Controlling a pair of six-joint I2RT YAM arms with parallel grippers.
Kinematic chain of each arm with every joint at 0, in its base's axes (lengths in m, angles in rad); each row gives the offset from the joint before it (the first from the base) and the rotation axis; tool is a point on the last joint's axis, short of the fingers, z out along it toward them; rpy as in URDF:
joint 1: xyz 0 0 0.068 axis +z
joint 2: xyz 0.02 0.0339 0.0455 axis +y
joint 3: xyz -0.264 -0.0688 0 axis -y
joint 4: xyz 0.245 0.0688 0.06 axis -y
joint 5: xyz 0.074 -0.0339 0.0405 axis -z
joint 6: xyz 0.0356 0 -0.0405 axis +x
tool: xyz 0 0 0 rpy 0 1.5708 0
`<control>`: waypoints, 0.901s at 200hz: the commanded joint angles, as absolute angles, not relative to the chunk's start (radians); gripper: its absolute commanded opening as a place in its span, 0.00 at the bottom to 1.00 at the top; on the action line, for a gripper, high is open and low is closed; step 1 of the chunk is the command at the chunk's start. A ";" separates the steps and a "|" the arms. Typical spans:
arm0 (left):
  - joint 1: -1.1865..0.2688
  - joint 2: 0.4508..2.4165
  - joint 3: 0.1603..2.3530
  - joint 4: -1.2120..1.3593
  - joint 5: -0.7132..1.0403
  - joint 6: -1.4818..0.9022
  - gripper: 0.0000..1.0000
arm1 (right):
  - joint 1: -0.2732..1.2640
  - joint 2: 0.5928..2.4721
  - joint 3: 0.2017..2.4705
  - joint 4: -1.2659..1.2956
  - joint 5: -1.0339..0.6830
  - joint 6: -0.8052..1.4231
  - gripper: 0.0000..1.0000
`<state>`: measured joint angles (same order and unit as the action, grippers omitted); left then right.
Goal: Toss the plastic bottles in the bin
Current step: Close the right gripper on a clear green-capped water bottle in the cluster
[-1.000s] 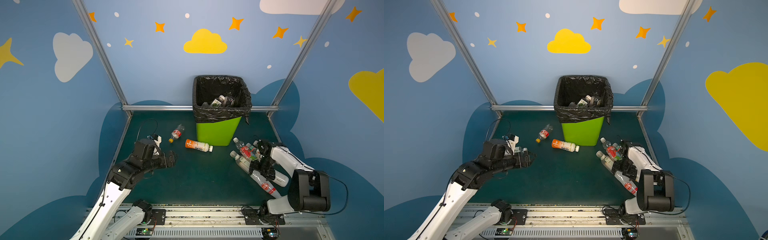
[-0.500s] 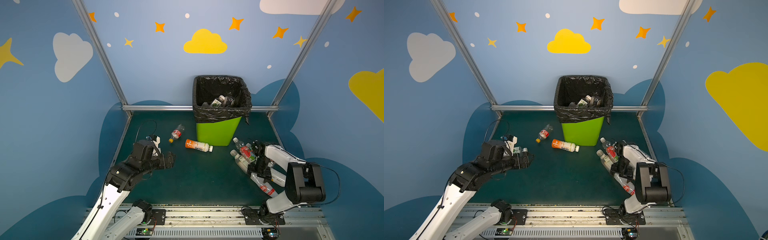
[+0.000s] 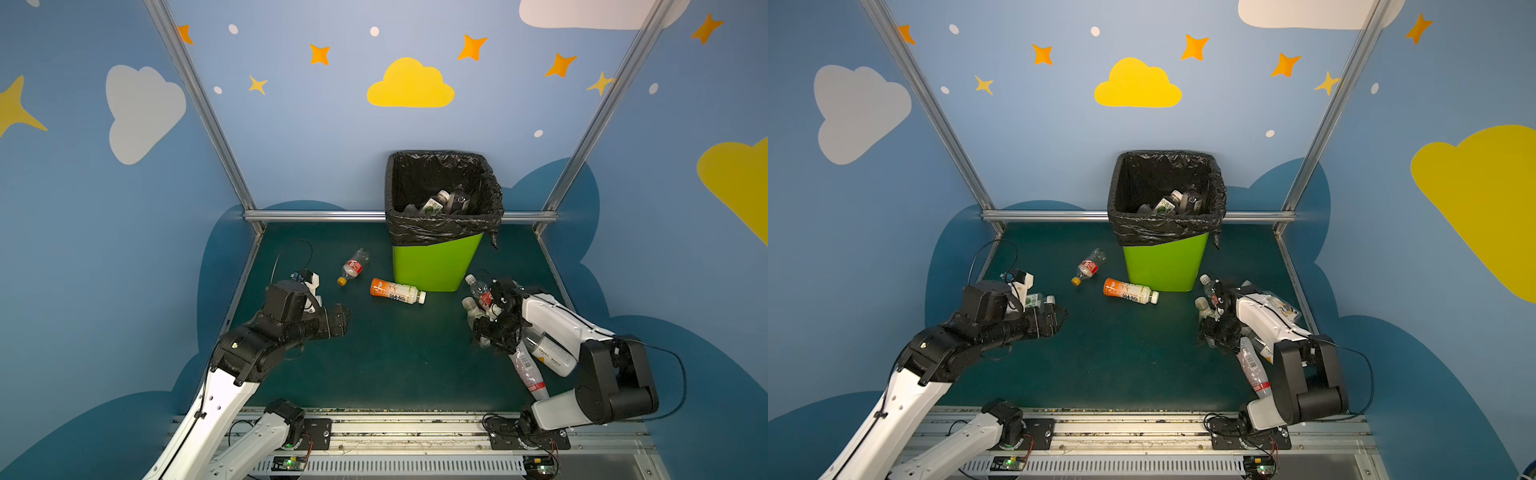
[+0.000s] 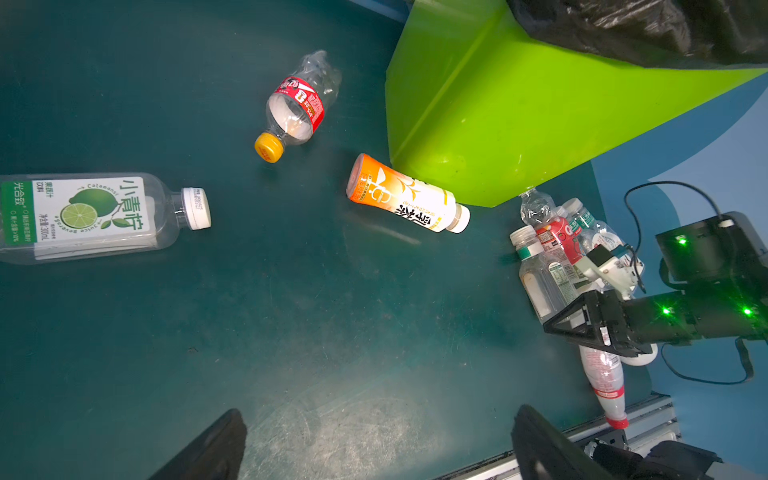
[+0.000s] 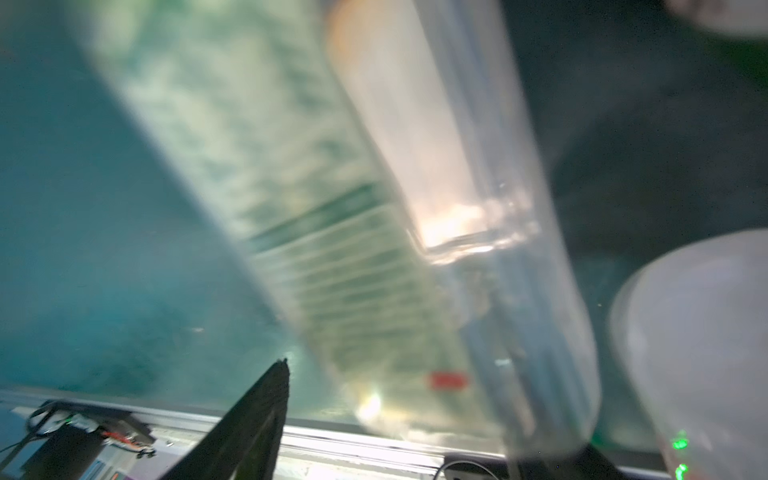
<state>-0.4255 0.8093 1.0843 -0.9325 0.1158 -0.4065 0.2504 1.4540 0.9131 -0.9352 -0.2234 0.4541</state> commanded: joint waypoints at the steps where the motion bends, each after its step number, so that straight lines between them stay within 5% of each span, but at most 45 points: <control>1: -0.421 0.789 1.100 -0.939 0.094 -0.423 1.00 | 0.254 1.394 0.963 -0.931 -0.269 0.451 0.77; 88: -0.421 0.759 1.056 -0.923 0.077 -0.466 1.00 | 0.259 1.452 1.079 -0.958 -0.002 0.356 0.79; 180: -0.423 0.729 1.040 -0.951 0.046 -0.502 1.00 | 0.315 1.664 1.110 -0.872 0.072 0.333 0.73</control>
<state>-0.4255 0.7383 1.0466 -0.9287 0.0696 -0.4877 0.2981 1.6268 1.0779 -0.8967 0.0189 0.3359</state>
